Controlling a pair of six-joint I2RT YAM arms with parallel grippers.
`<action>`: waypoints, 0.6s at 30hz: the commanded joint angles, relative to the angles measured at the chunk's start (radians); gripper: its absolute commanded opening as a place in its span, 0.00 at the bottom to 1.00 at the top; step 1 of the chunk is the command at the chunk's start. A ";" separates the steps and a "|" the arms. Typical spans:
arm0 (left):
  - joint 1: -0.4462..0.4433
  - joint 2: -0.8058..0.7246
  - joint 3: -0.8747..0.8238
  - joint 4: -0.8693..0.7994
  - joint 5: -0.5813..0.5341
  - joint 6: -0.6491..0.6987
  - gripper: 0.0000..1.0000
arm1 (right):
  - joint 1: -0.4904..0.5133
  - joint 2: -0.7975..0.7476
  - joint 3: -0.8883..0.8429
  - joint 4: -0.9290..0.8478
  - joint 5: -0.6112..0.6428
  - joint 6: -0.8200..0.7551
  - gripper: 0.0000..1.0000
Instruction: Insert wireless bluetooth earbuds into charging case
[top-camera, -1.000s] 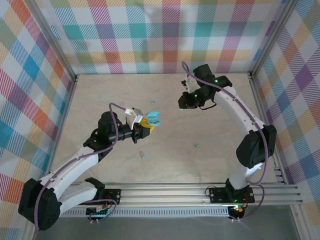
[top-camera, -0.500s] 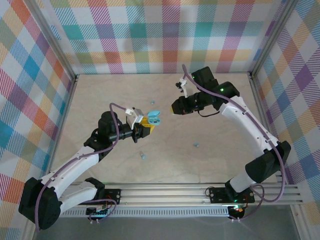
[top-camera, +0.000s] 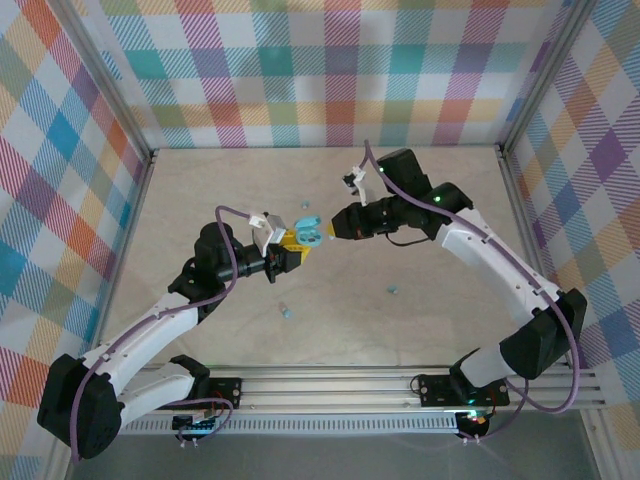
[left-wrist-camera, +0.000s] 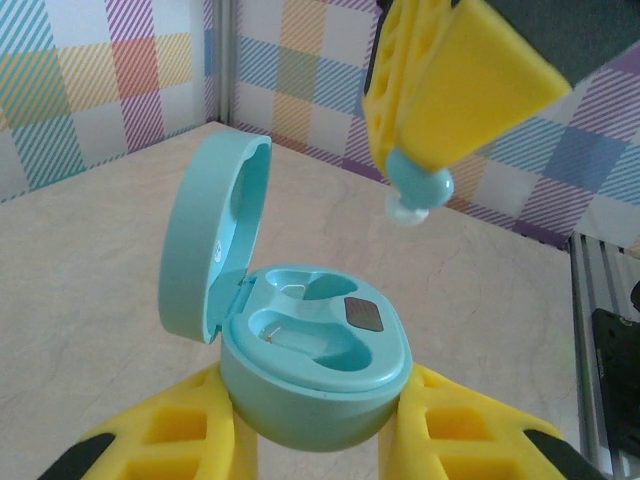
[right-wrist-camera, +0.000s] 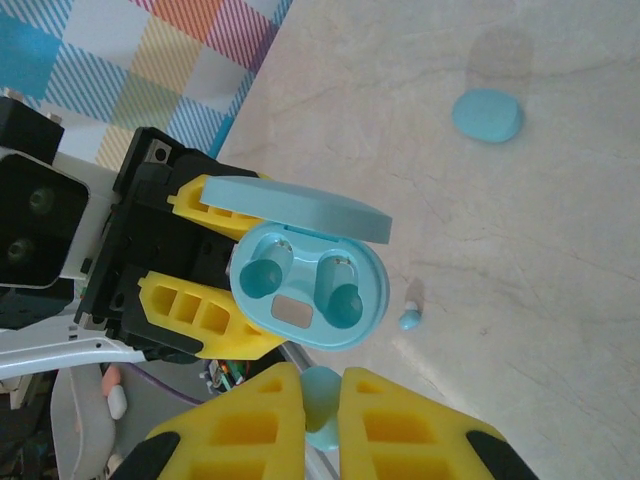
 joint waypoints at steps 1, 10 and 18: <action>-0.005 0.003 -0.006 0.057 0.022 -0.017 0.01 | 0.019 -0.031 -0.018 0.103 -0.037 0.045 0.12; -0.005 0.010 -0.003 0.068 0.022 -0.028 0.01 | 0.041 -0.027 -0.008 0.099 -0.038 0.020 0.12; -0.007 0.020 0.002 0.075 0.047 -0.044 0.01 | 0.042 -0.010 -0.008 0.096 -0.025 0.009 0.13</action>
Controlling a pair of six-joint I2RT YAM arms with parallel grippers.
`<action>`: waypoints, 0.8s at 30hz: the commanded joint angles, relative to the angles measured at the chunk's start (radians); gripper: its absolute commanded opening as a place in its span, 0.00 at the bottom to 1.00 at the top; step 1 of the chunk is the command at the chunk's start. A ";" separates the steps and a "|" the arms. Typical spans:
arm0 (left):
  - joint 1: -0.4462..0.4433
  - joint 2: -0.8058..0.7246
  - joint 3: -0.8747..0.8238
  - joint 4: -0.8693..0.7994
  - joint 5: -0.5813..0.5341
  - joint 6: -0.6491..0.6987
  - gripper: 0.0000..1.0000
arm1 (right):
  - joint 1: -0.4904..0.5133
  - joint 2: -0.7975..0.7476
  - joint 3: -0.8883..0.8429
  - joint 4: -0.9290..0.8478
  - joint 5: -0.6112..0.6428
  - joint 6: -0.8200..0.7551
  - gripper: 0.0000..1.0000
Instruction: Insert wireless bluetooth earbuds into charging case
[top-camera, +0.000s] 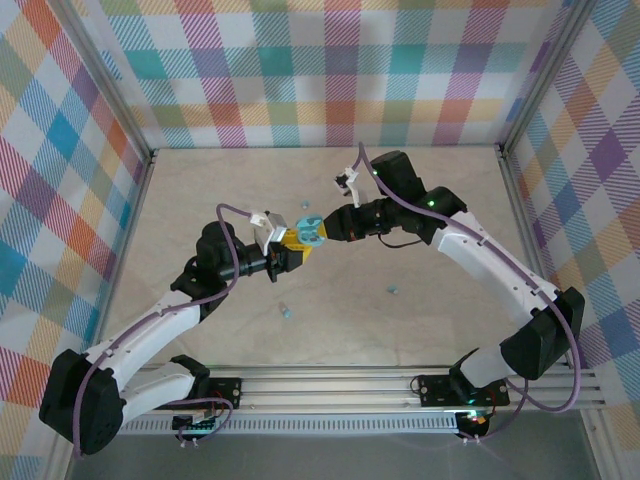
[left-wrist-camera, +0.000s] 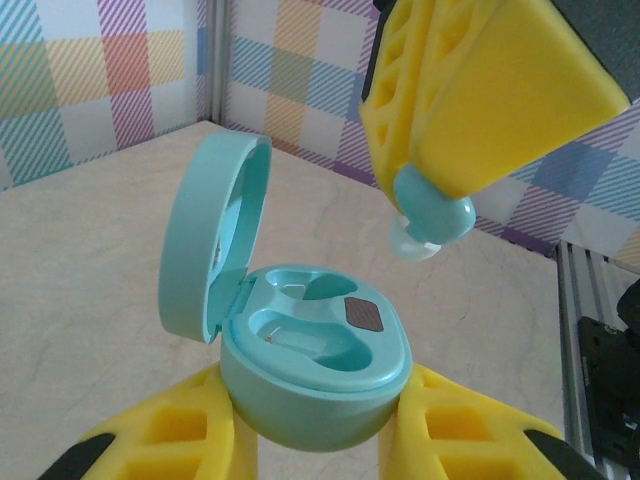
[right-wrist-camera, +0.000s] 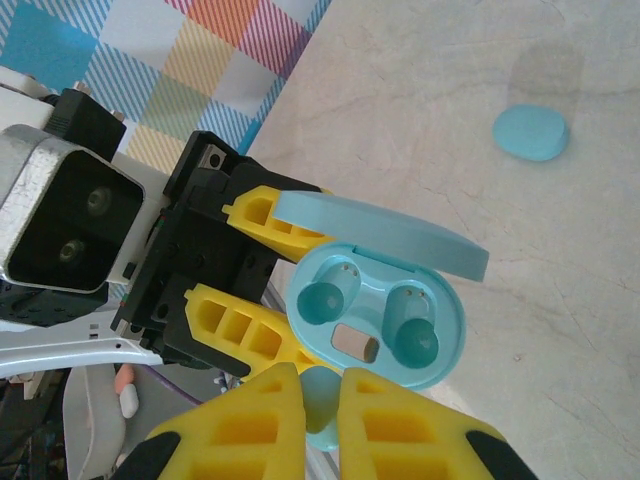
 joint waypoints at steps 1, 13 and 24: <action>-0.007 -0.005 0.000 0.045 0.028 -0.013 0.01 | 0.005 -0.005 0.007 0.022 -0.017 -0.012 0.13; -0.008 -0.014 -0.008 0.071 0.036 -0.026 0.01 | 0.006 0.026 0.009 0.003 -0.028 -0.012 0.13; -0.010 -0.018 -0.013 0.077 0.057 -0.036 0.01 | 0.006 0.038 0.018 0.004 -0.012 -0.026 0.13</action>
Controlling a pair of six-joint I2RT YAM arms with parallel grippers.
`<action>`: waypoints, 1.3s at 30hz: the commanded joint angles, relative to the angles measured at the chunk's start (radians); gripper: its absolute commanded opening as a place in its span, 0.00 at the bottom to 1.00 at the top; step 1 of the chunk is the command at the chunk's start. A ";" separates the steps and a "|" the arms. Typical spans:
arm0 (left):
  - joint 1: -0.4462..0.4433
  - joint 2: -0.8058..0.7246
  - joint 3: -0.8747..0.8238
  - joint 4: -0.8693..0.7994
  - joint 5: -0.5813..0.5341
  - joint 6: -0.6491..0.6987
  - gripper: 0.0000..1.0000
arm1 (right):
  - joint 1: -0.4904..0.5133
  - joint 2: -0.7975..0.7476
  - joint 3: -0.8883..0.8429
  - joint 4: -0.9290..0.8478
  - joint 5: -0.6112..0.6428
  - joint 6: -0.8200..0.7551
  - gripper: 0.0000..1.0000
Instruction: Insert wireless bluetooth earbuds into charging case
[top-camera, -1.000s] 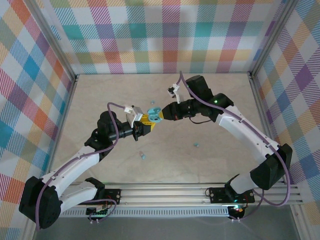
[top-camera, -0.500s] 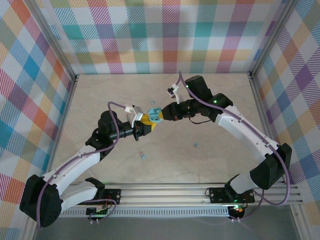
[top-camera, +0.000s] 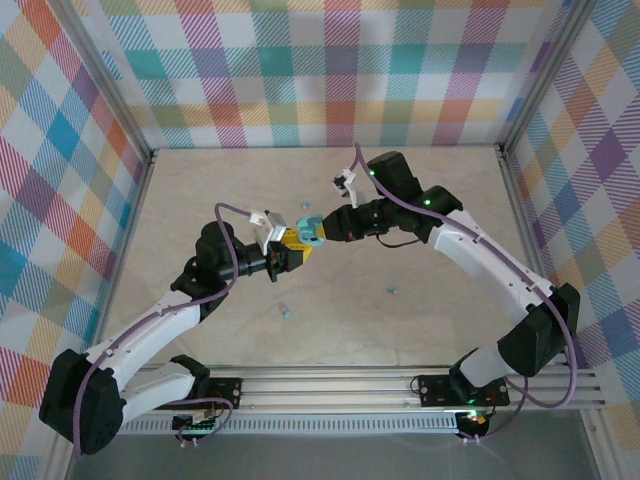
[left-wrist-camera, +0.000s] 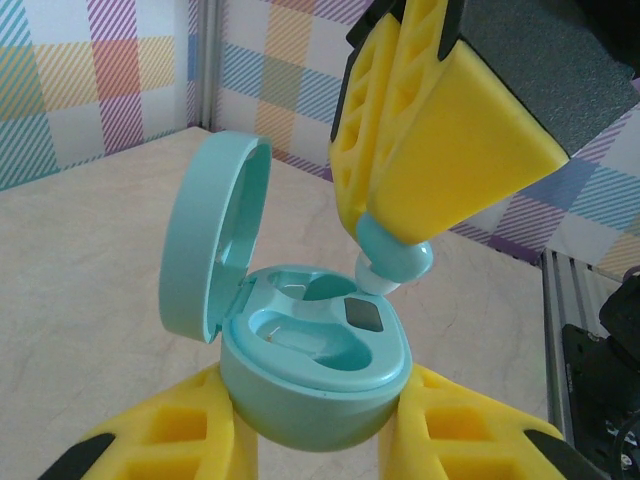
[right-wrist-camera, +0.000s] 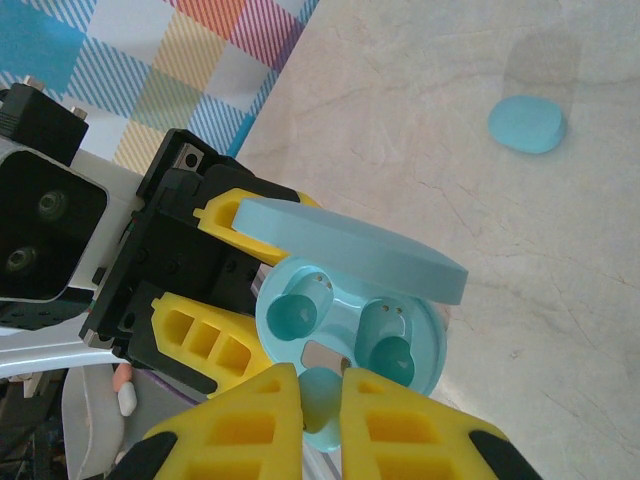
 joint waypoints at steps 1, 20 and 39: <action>-0.010 -0.017 -0.012 0.055 0.040 -0.008 0.01 | 0.006 0.018 0.019 0.006 -0.013 -0.023 0.13; -0.014 -0.011 -0.007 0.059 0.052 -0.012 0.01 | 0.006 0.032 0.038 -0.013 0.014 -0.064 0.13; -0.014 -0.037 -0.006 0.051 0.040 -0.014 0.01 | 0.004 0.056 0.032 -0.060 -0.021 -0.122 0.23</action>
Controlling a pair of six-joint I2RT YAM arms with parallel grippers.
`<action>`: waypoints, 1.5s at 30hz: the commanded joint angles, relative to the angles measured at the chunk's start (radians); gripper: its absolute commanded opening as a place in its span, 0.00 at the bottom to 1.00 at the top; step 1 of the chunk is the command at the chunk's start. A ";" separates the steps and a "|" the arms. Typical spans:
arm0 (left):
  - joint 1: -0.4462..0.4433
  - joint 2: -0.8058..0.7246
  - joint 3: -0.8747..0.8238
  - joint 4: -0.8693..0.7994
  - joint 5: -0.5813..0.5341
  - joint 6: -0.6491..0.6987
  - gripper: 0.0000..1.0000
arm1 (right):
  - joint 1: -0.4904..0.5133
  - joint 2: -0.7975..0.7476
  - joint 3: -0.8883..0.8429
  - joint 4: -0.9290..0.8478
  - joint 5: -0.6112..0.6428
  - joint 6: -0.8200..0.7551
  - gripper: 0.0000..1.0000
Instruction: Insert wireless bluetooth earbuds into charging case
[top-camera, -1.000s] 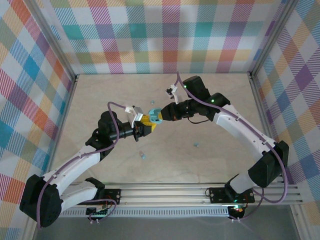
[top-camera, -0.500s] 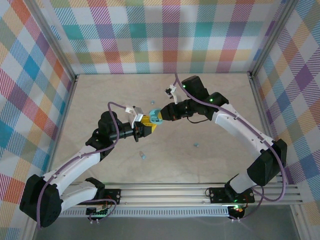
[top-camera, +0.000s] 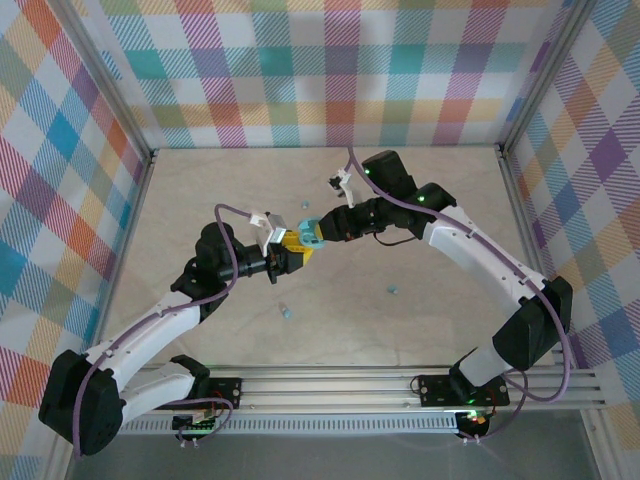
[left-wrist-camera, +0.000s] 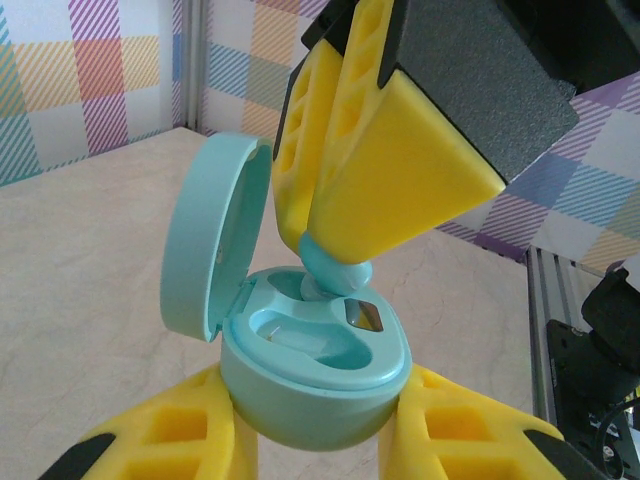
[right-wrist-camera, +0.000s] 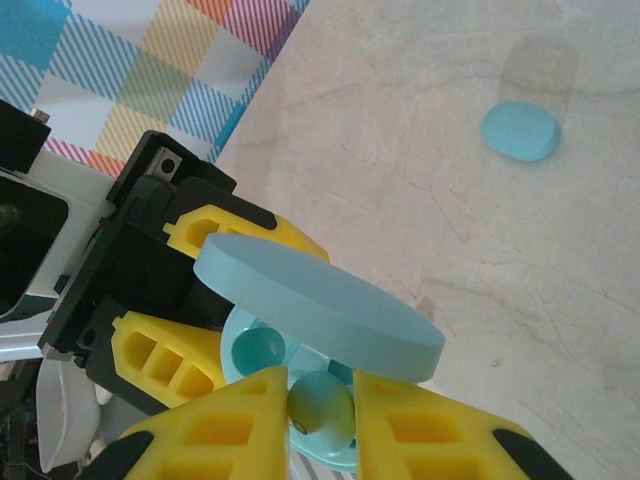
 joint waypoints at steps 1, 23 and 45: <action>-0.012 -0.034 0.001 0.042 0.014 -0.011 0.01 | 0.004 0.017 0.016 -0.050 -0.014 -0.046 0.25; -0.012 -0.044 -0.016 0.003 -0.068 -0.018 0.00 | 0.003 -0.075 0.098 -0.062 0.085 -0.073 0.47; -0.012 -0.292 -0.113 -0.221 -0.264 -0.036 0.02 | -0.136 0.330 0.379 -0.181 0.232 0.019 0.52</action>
